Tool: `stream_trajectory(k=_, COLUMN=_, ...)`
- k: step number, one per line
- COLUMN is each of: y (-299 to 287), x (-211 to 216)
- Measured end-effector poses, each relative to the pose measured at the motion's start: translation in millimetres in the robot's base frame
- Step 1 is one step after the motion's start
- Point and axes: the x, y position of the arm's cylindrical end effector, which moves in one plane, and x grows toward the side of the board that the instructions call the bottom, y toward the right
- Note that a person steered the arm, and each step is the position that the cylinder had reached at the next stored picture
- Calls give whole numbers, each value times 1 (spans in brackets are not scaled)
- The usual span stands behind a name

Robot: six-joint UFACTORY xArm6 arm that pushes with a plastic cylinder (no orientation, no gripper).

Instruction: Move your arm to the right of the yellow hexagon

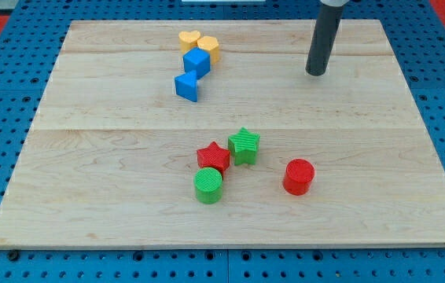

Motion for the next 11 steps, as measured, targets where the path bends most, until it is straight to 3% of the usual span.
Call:
stream_trajectory(k=3, y=14, x=5)
stream_trajectory(k=4, y=9, x=40)
stream_trajectory(k=5, y=-44, x=37)
stream_trajectory(k=8, y=-93, x=53)
stream_trajectory(k=11, y=-110, x=-56)
